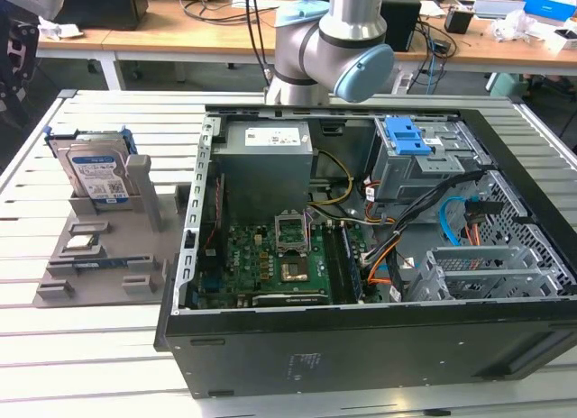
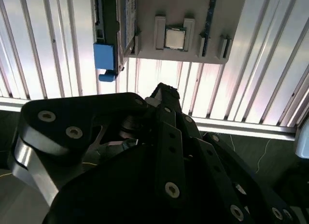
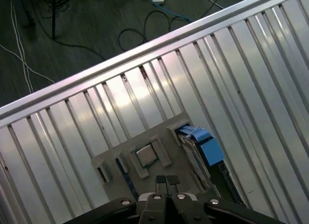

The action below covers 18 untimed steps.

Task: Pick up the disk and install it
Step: 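Pick up the disk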

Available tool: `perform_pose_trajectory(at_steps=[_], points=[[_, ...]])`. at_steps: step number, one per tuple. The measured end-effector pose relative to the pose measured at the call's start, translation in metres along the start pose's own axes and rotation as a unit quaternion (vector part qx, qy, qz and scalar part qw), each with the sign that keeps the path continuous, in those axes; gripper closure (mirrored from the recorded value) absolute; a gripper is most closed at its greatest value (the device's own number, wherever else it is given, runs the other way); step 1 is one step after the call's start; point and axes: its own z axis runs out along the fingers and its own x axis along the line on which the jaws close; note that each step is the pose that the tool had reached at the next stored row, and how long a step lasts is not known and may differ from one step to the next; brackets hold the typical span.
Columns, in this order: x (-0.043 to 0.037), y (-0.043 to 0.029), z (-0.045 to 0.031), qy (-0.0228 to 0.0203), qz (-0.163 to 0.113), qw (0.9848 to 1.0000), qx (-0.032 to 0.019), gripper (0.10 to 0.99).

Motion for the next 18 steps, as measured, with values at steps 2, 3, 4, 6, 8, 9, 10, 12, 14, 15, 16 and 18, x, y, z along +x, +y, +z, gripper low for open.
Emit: perform_pose_trajectory(at_steps=[2,3,4,6,8,9,10,12,14,15,16,18], points=[[0.0,0.0,0.0,0.0003,-0.007,1.0,-0.0002,0.98],[0.0,0.0,0.0,0.0004,-0.009,1.0,-0.0002,0.98],[0.0,0.0,0.0,0.0007,-0.016,0.9999,-0.0004,0.98],[0.0,0.0,0.0,0.001,-0.022,0.9998,-0.0005,0.98],[0.0,0.0,0.0,0.0014,-0.032,0.9995,-0.0007,0.98],[0.0,0.0,0.0,0.0016,-0.035,0.9994,-0.0008,0.98],[0.0,0.0,0.0,0.0018,-0.039,0.9993,-0.0009,0.98],[0.0,0.0001,0.0,0.0021,-0.047,0.9989,-0.0011,0.98],[0.0,0.0,0.0,0.0024,-0.053,0.9986,-0.0012,0.98],[0.0,0.0,0.0,0.0025,-0.056,0.9984,-0.0013,0.98],[0.0,0.0,0.0,0.0027,-0.059,0.9982,-0.0014,0.98],[0.0,0.0,0.0,0.0029,-0.065,0.9979,-0.0015,0.98]])
